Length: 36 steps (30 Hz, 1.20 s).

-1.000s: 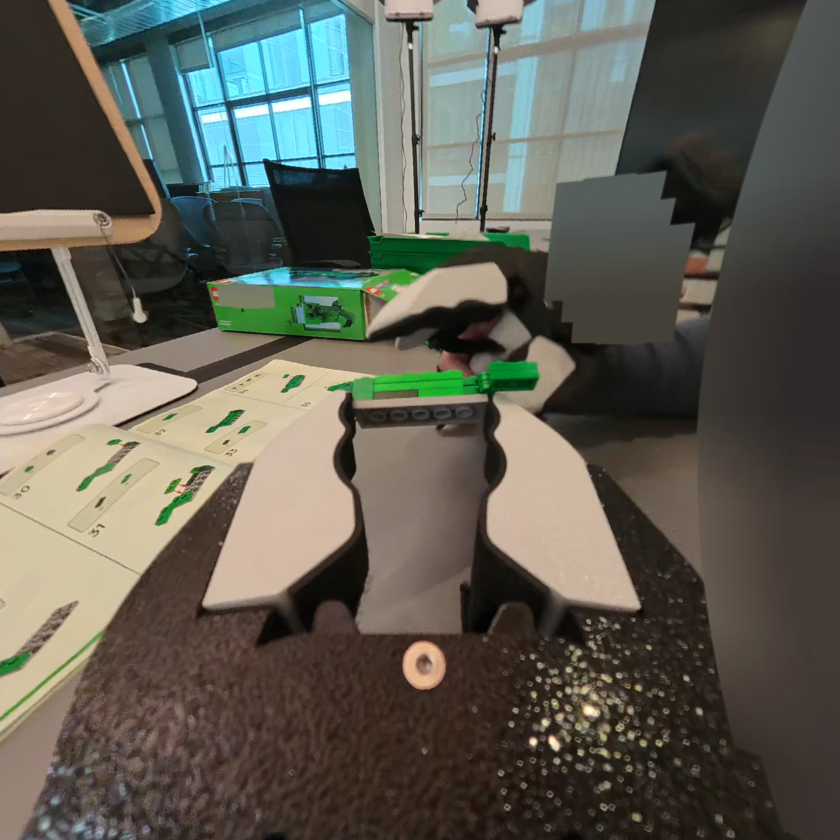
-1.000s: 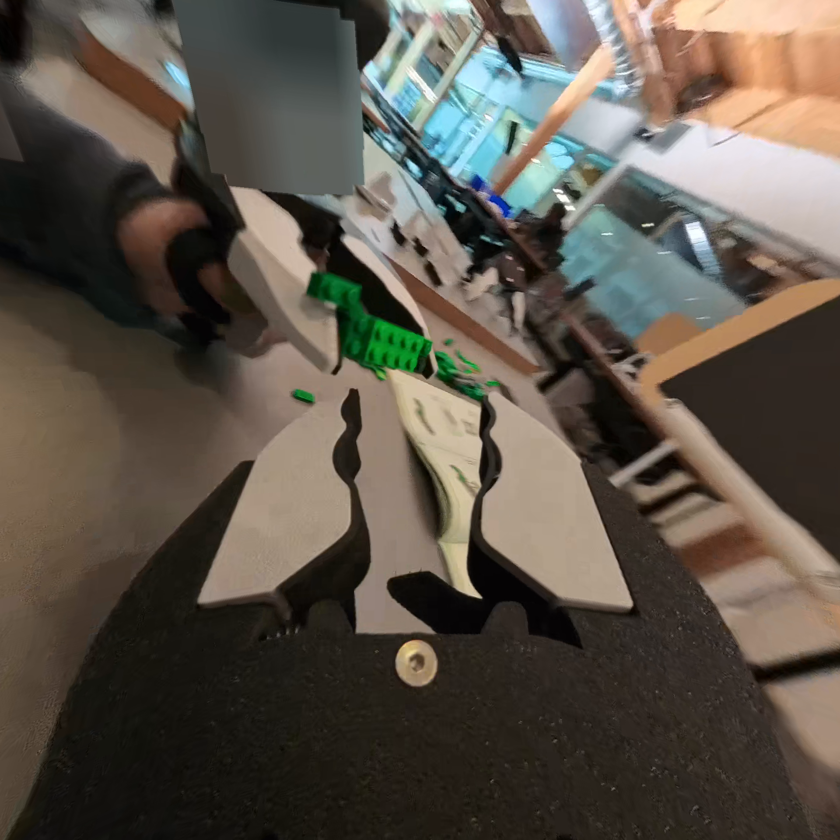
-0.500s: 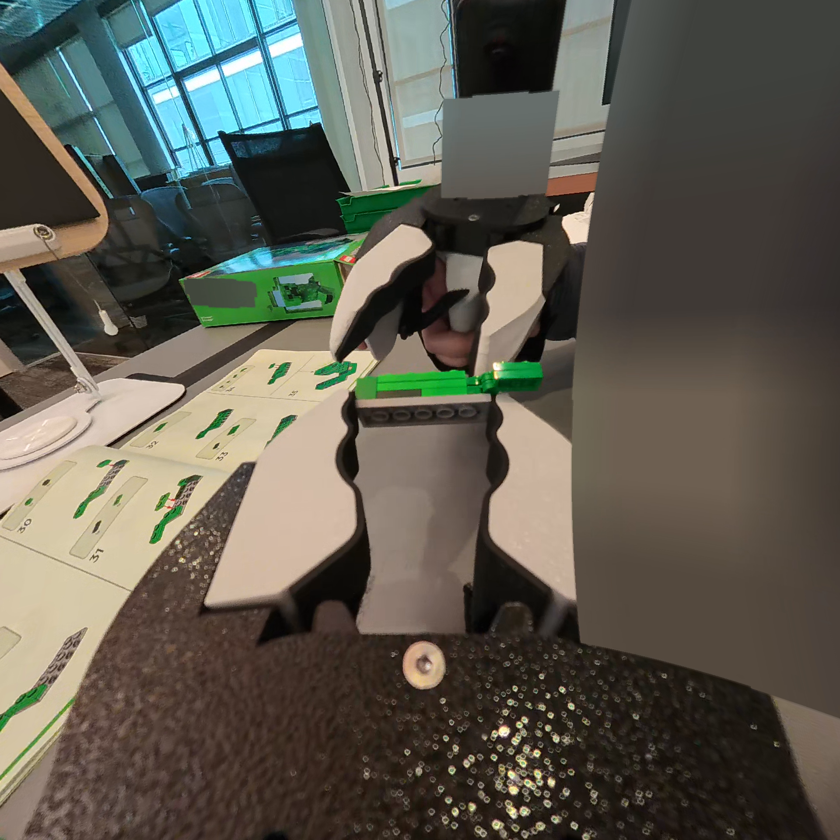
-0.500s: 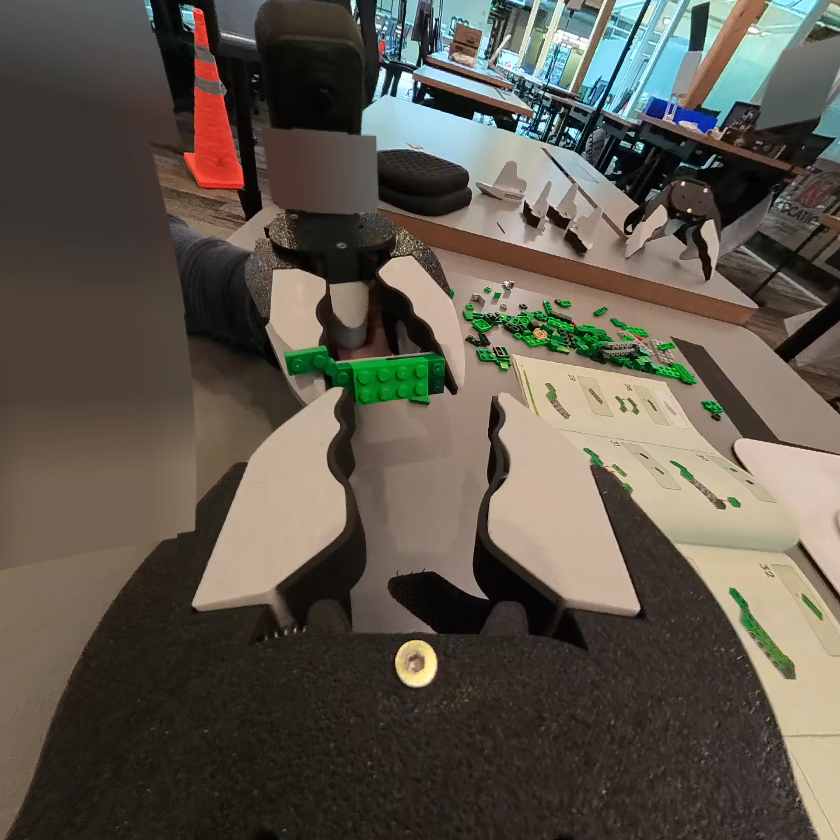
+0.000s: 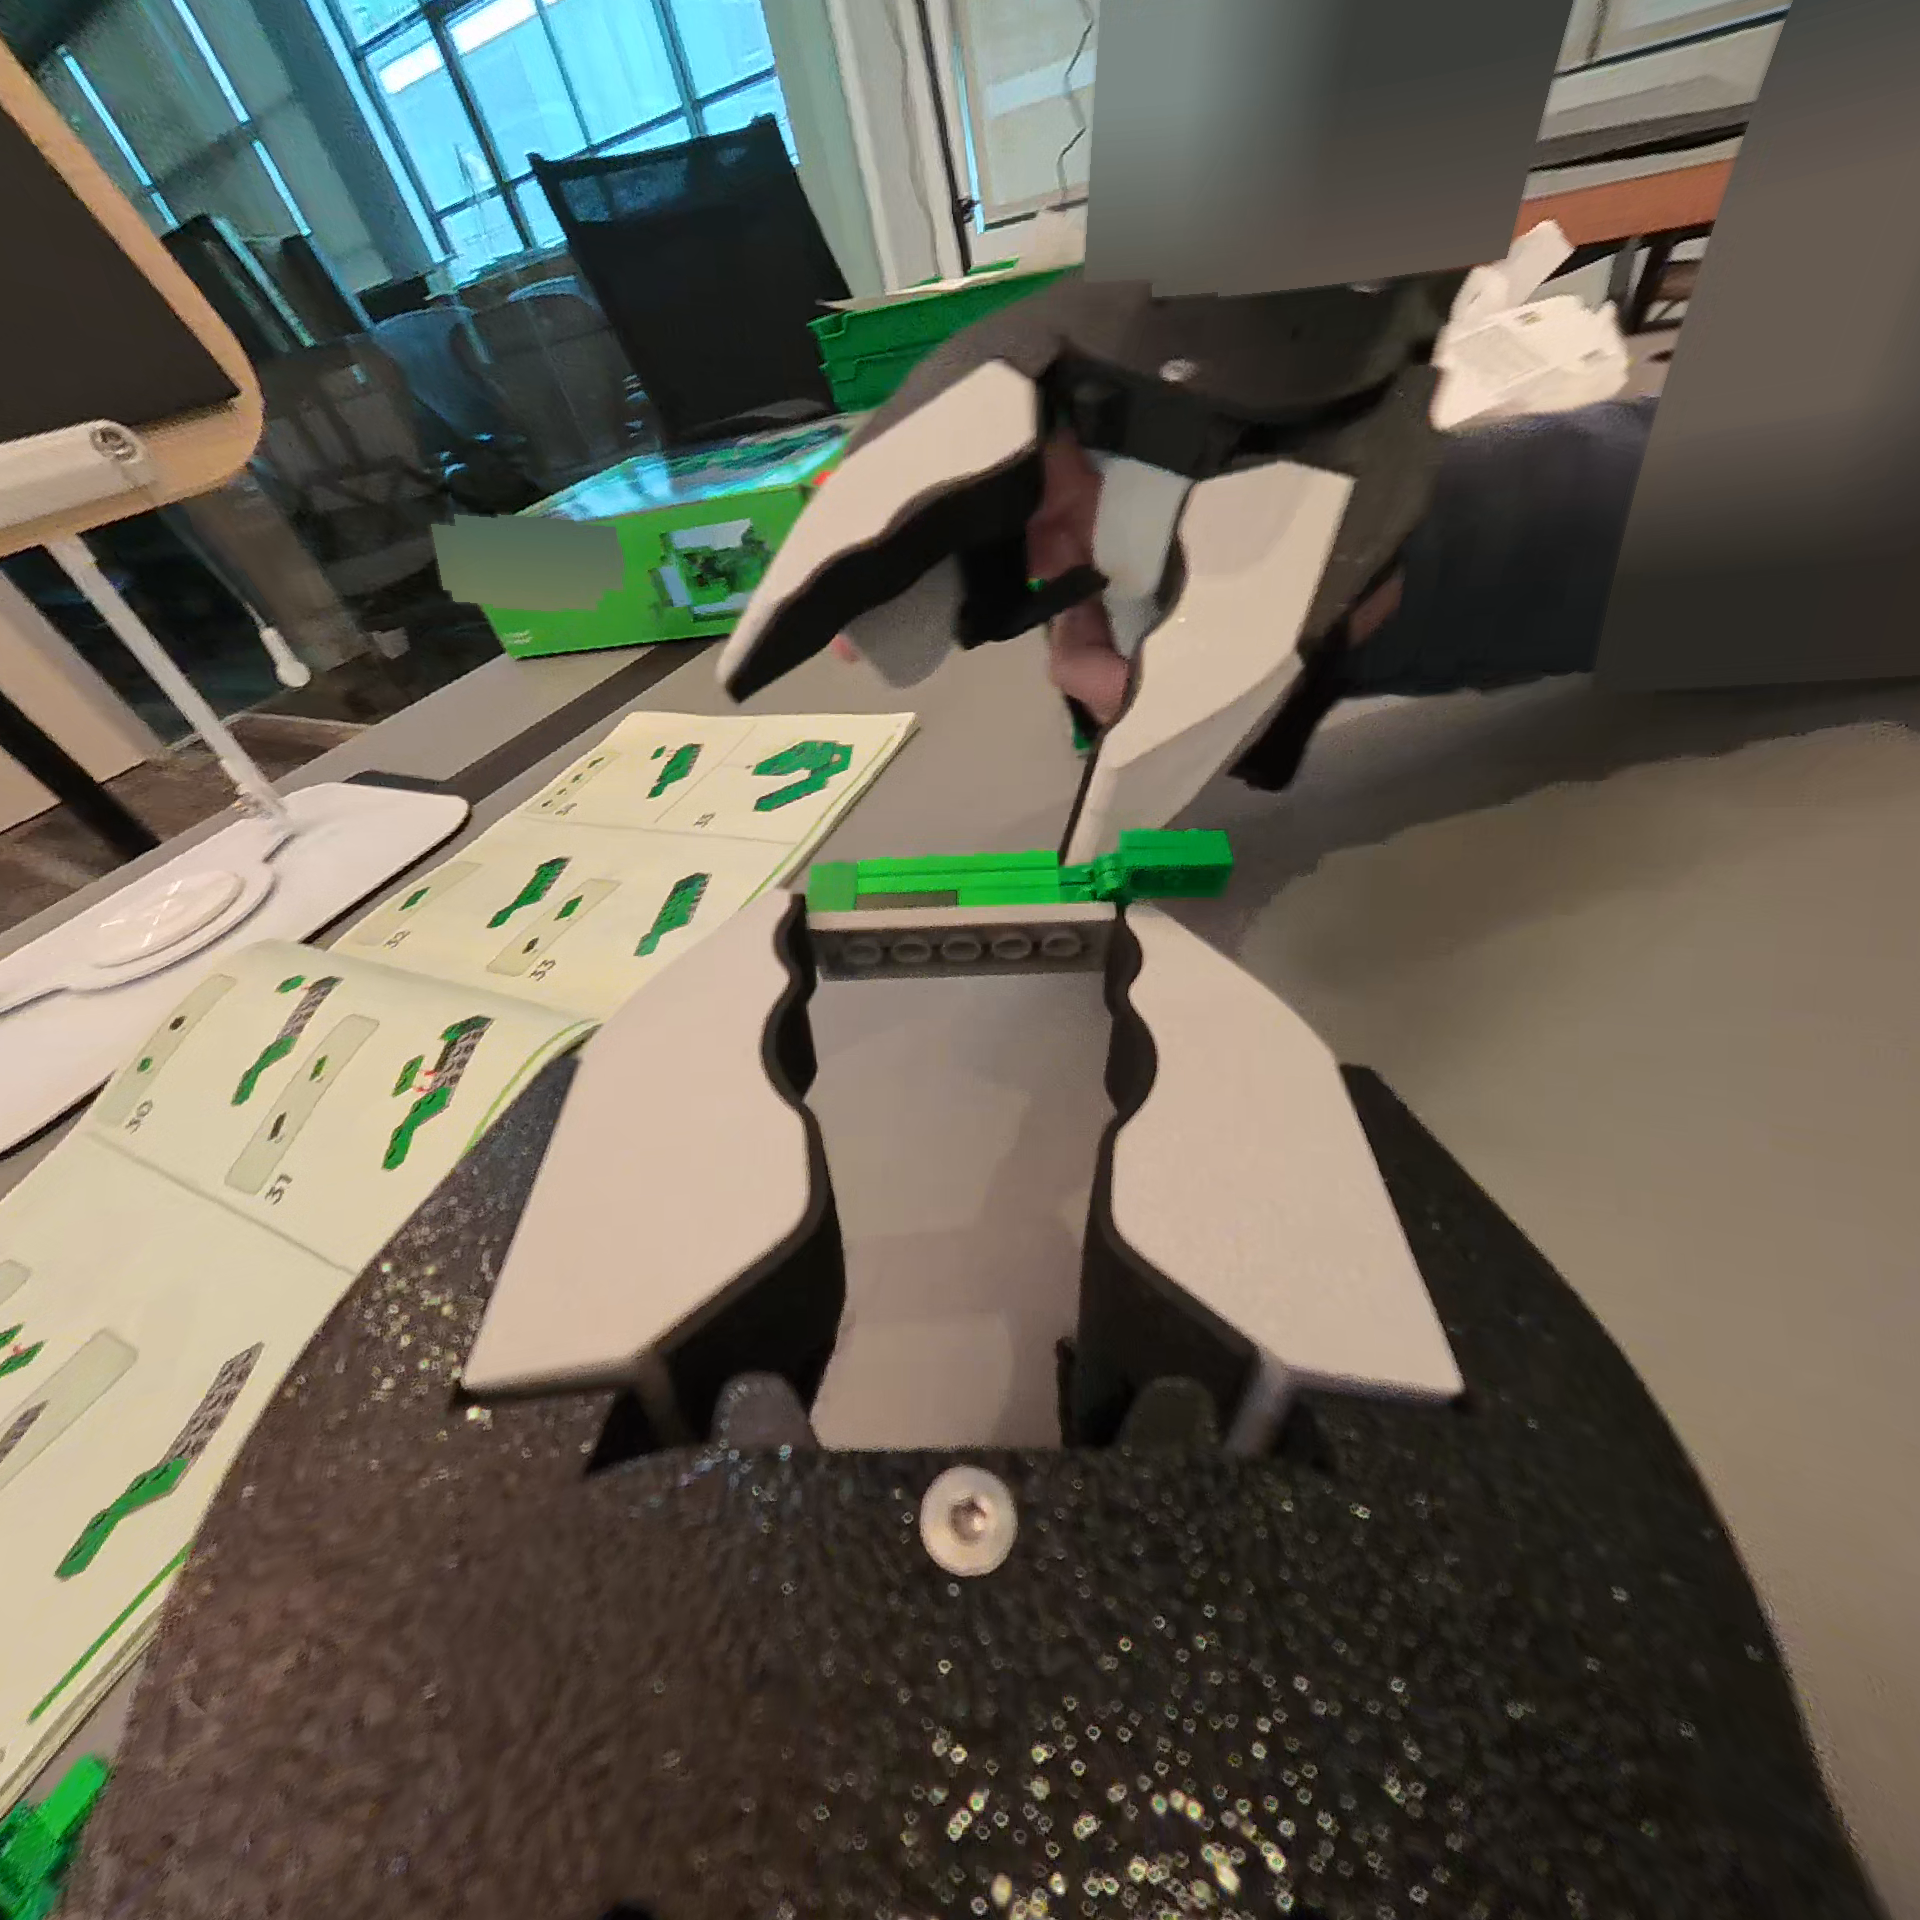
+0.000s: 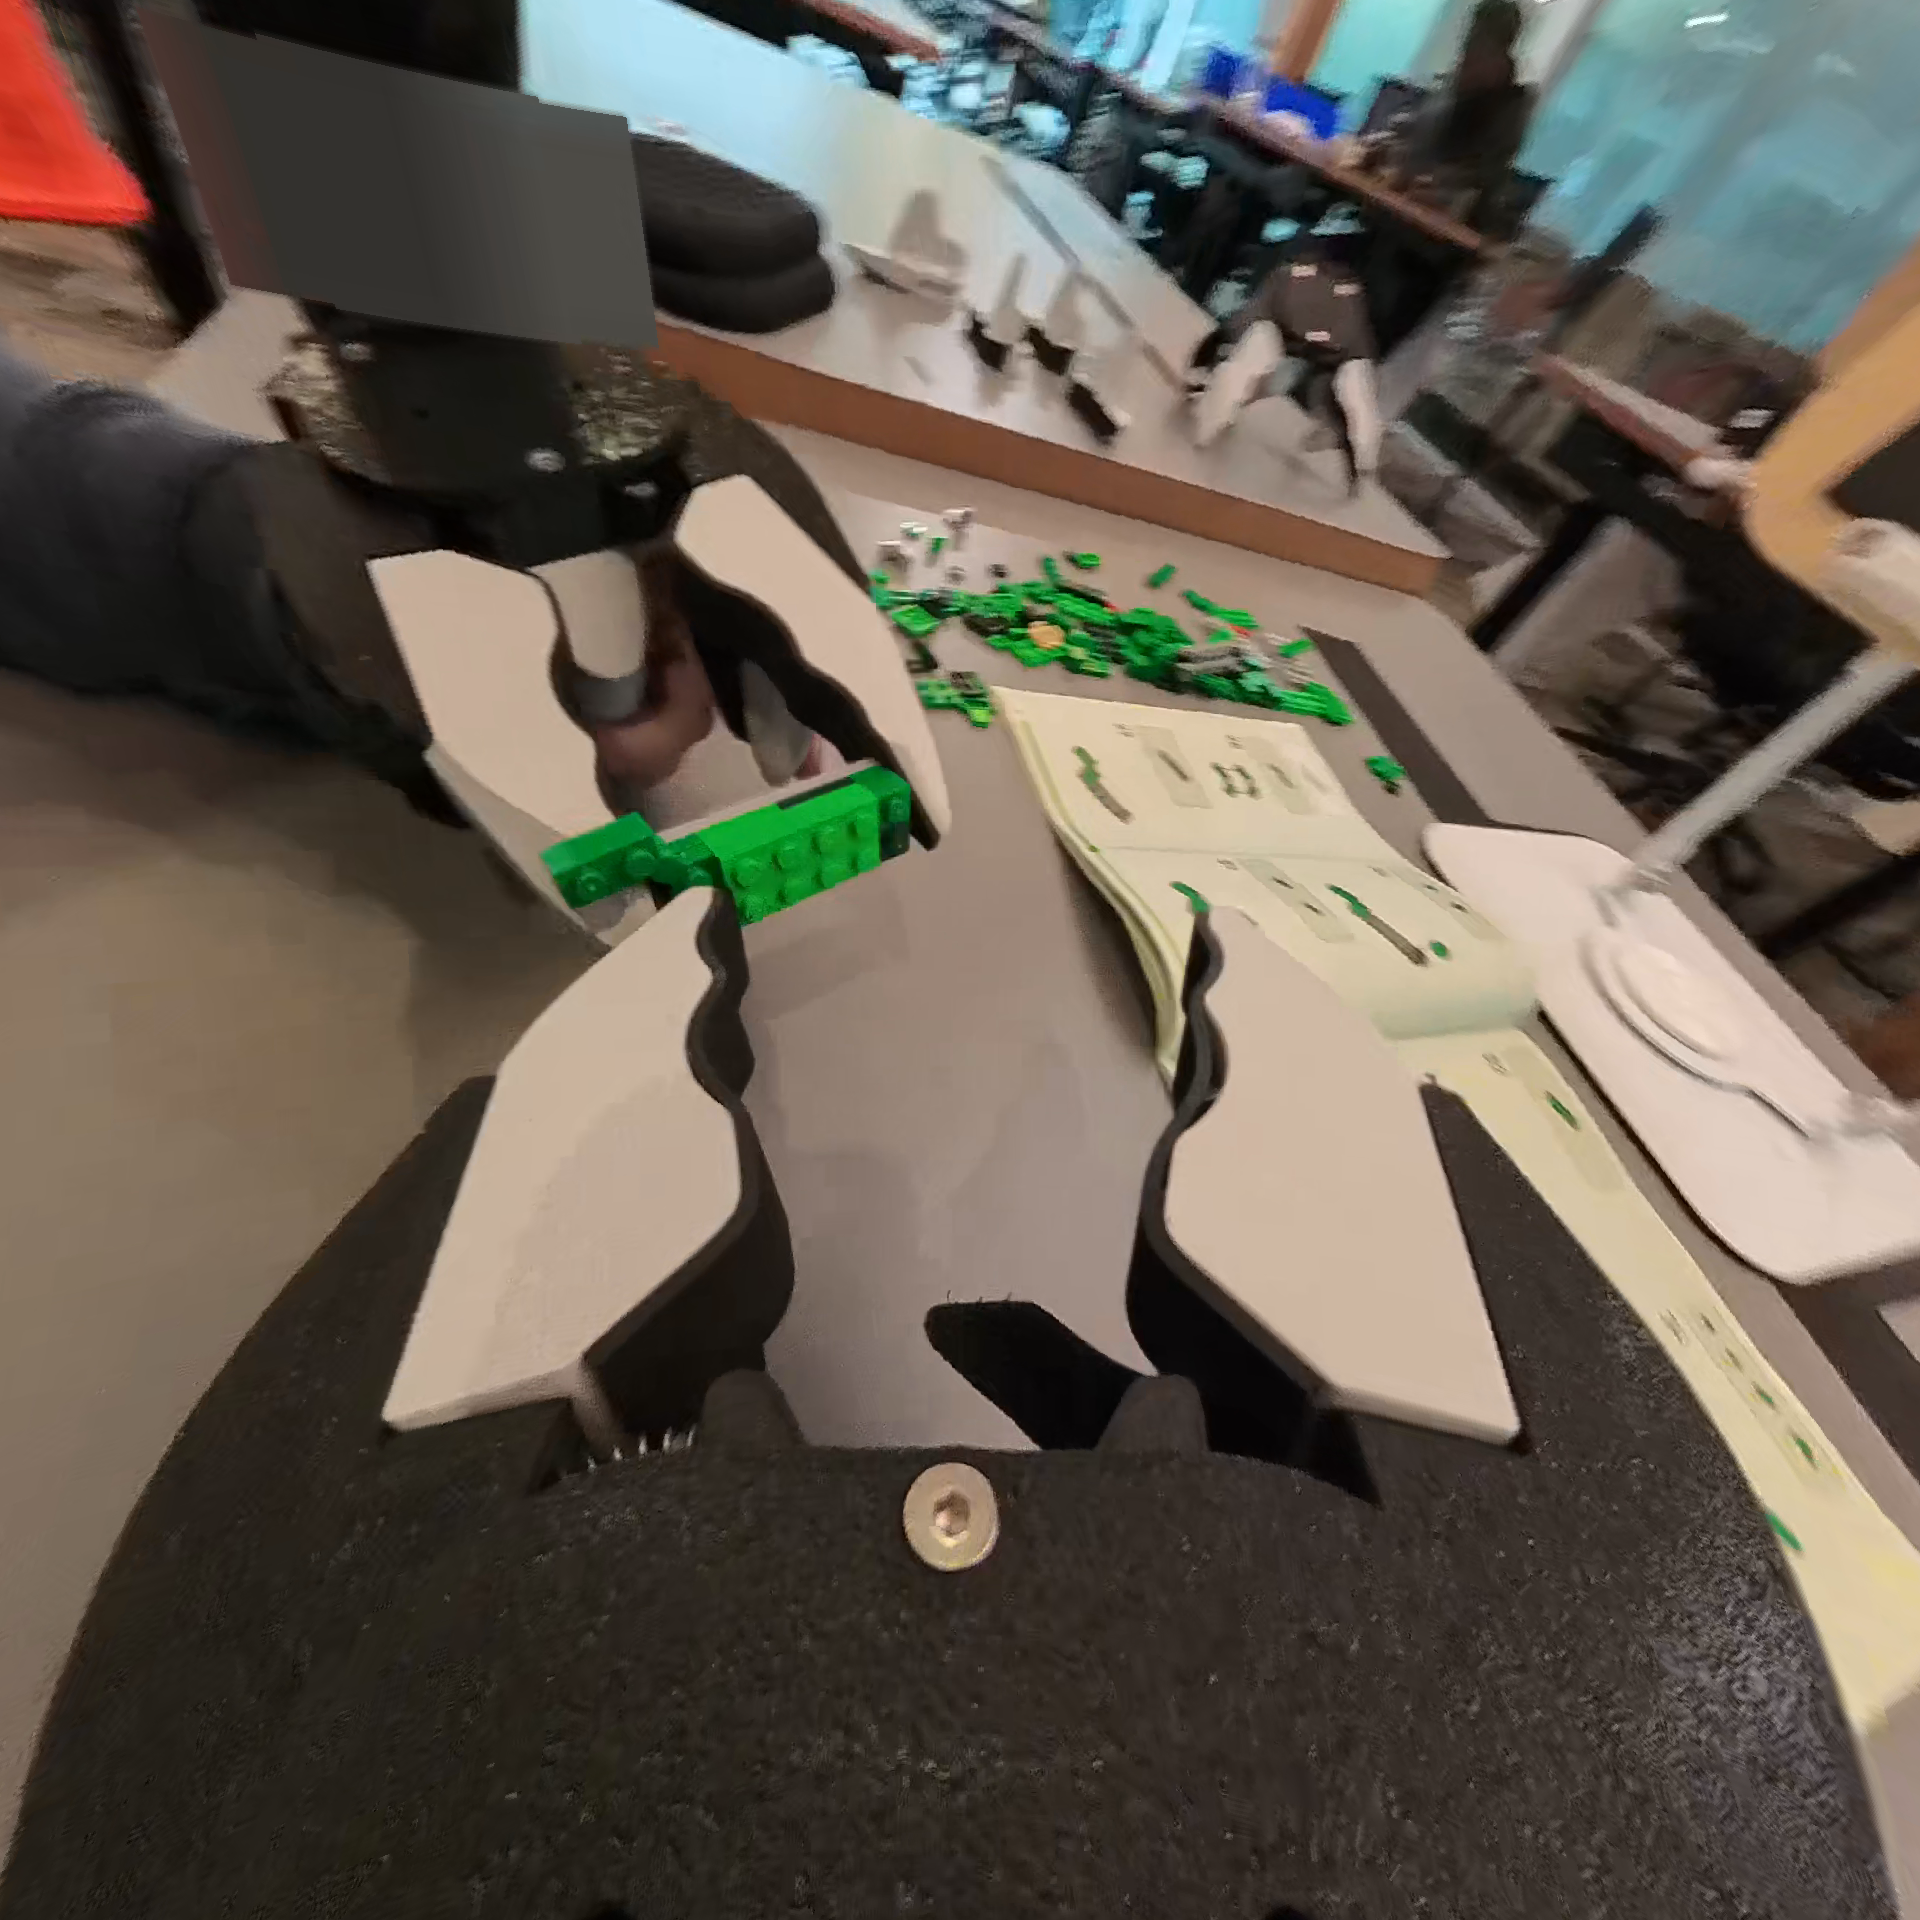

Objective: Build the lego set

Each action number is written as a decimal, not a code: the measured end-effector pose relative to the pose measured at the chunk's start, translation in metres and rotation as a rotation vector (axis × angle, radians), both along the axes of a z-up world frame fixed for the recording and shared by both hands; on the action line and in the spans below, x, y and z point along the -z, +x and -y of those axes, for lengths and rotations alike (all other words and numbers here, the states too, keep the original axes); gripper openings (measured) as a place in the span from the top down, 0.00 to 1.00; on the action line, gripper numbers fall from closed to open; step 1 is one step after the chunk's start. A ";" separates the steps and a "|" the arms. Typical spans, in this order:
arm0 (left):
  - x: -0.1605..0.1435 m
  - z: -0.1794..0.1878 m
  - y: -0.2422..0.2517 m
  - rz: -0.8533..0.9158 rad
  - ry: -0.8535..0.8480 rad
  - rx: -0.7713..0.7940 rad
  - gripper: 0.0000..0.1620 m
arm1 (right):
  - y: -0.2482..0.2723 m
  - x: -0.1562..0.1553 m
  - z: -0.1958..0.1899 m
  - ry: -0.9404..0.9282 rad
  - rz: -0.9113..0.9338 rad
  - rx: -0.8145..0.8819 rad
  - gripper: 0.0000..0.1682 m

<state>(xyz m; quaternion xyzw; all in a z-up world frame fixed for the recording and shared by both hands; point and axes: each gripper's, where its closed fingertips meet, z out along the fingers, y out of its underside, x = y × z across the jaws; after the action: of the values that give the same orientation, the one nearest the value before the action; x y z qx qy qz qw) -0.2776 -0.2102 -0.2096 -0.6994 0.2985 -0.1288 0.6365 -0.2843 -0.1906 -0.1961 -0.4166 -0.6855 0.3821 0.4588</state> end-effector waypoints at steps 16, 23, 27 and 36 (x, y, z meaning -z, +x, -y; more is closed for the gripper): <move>0.009 0.000 0.022 -0.080 -0.017 0.009 0.67 | 0.032 -0.008 -0.010 -0.153 -0.153 0.094 0.59; 0.005 0.002 0.021 -0.038 -0.019 0.033 0.66 | 0.030 0.012 0.004 -0.102 -0.031 0.006 0.56; 0.004 0.003 0.023 -0.019 -0.022 0.052 0.67 | 0.026 0.012 0.006 -0.087 -0.045 0.023 0.58; 0.001 0.006 0.025 0.016 -0.027 0.084 0.66 | 0.026 0.010 0.009 -0.160 -0.055 -0.007 0.58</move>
<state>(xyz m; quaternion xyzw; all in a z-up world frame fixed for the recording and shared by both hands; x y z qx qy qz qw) -0.2526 -0.2158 -0.2110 -0.6937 0.3208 -0.1653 0.6234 -0.2581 -0.1996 -0.2064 -0.4388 -0.6414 0.4484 0.4416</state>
